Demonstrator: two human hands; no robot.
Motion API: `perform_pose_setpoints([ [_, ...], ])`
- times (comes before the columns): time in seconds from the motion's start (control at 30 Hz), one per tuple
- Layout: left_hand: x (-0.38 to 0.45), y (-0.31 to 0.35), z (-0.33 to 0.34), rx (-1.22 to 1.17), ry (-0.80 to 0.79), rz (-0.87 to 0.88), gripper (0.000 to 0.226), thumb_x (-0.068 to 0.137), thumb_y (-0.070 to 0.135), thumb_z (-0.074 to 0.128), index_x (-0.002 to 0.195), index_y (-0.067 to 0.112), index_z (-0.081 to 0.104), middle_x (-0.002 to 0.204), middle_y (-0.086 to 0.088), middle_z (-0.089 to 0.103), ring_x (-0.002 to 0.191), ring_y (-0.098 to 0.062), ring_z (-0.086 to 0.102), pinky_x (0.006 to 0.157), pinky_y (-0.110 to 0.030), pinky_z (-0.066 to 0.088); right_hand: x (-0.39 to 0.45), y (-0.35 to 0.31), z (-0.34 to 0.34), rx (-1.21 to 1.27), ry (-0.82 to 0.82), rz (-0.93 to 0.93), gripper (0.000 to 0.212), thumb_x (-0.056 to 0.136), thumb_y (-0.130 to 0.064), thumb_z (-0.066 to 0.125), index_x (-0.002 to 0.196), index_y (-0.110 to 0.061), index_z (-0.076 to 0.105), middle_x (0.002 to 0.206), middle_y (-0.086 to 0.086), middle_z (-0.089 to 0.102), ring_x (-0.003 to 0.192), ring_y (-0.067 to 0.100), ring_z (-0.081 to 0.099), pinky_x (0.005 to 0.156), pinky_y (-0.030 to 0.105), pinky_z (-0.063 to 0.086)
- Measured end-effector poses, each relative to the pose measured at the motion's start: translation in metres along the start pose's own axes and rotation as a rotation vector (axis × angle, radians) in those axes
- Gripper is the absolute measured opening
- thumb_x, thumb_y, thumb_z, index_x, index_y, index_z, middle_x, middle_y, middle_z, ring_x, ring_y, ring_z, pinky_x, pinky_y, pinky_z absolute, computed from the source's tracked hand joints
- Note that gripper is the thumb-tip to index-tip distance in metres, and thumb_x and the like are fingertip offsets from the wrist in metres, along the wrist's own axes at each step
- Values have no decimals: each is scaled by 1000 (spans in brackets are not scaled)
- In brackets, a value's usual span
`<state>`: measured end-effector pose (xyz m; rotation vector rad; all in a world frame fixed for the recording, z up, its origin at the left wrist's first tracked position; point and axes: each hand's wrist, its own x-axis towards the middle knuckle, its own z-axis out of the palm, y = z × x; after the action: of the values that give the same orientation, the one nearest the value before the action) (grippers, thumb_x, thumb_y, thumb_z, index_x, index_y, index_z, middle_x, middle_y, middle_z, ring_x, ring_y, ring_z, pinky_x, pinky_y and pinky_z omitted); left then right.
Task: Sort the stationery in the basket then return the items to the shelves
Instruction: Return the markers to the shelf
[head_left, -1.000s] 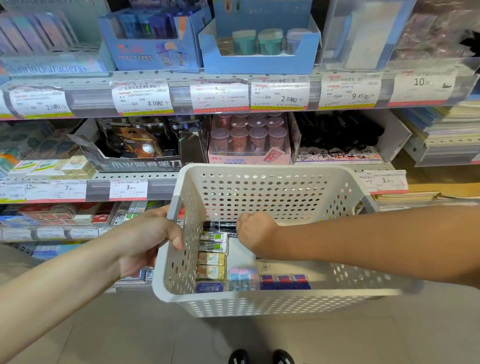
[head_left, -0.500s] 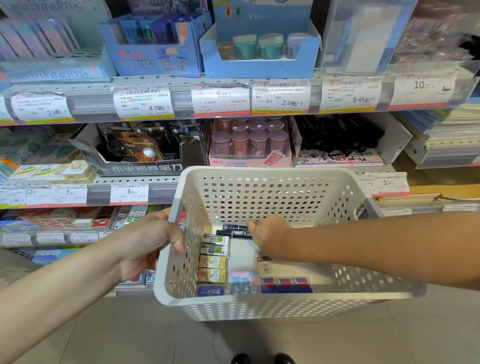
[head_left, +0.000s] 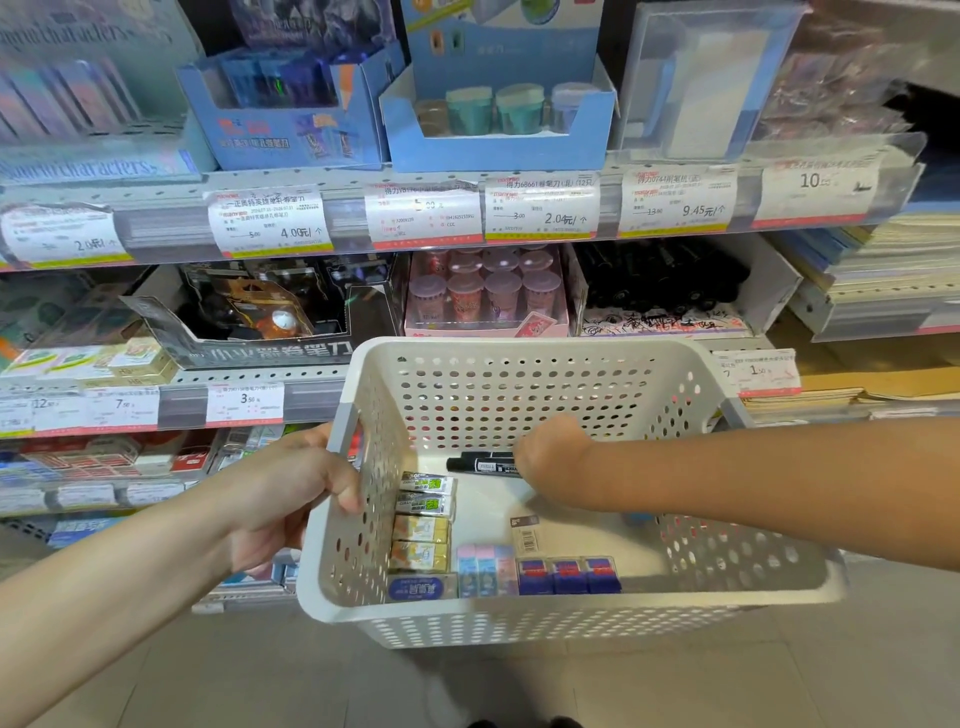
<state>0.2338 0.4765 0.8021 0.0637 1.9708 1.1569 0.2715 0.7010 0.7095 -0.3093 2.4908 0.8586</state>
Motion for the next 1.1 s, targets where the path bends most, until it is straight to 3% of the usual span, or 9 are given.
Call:
perform_pose_setpoints([
  [0.13,3,0,4,-33,-7,9,71,43,-1,50,113,8,59,84,-23,63,75,-36,60,79,-49,52,-14,10,-3,-7,-18,-27,25,94,-14,48,118,-9,53,110,6,56,102,21,52,76,29,38],
  [0.27,5,2,6,-46,-21,9,74,43,-2,49,116,5,58,87,-24,63,77,-37,61,79,-47,53,-31,21,2,146,45,2,23,93,-7,49,115,-7,50,99,3,58,79,20,50,57,25,37],
  [0.33,5,4,7,-48,-31,12,74,42,-2,49,115,5,59,86,-24,65,76,-36,62,76,-45,54,-41,29,4,302,89,17,21,92,-4,44,112,-7,48,85,3,53,73,22,49,50,27,37],
  [0.4,6,6,8,-42,-36,21,73,42,-2,49,114,5,60,85,-24,66,75,-37,63,73,-44,55,-51,40,4,454,146,-1,17,92,-8,42,107,-7,49,79,5,50,74,23,51,58,29,43],
  [0.53,8,9,13,-33,-47,29,73,42,-2,50,113,9,61,83,-26,66,75,-39,62,71,-44,54,-75,65,-2,687,201,-72,19,95,-23,45,107,-9,50,88,7,55,77,24,50,67,32,44],
  [0.67,9,13,17,-41,-58,36,72,42,-2,51,111,13,63,81,-24,67,73,-38,62,65,-41,52,-92,84,-2,896,363,-62,17,91,-20,49,108,-15,48,83,0,53,75,20,51,65,32,40],
  [0.8,9,14,20,-49,-68,43,72,42,-2,50,111,16,64,84,-26,67,74,-40,62,65,-41,52,-103,100,5,903,586,7,30,90,-18,50,120,-14,47,89,-1,56,80,20,55,63,30,42],
  [0.9,7,14,21,-60,-77,45,70,43,-3,50,109,16,63,79,-24,68,73,-39,63,63,-39,53,-110,113,9,739,722,92,40,90,-20,49,130,-13,46,116,7,61,98,26,60,78,40,49],
  [1.1,4,10,21,-72,-58,45,72,42,-2,49,112,10,60,78,-22,64,71,-36,61,68,-40,54,-87,146,31,550,673,423,35,91,-21,47,125,-10,47,114,13,59,93,34,60,63,34,41],
])
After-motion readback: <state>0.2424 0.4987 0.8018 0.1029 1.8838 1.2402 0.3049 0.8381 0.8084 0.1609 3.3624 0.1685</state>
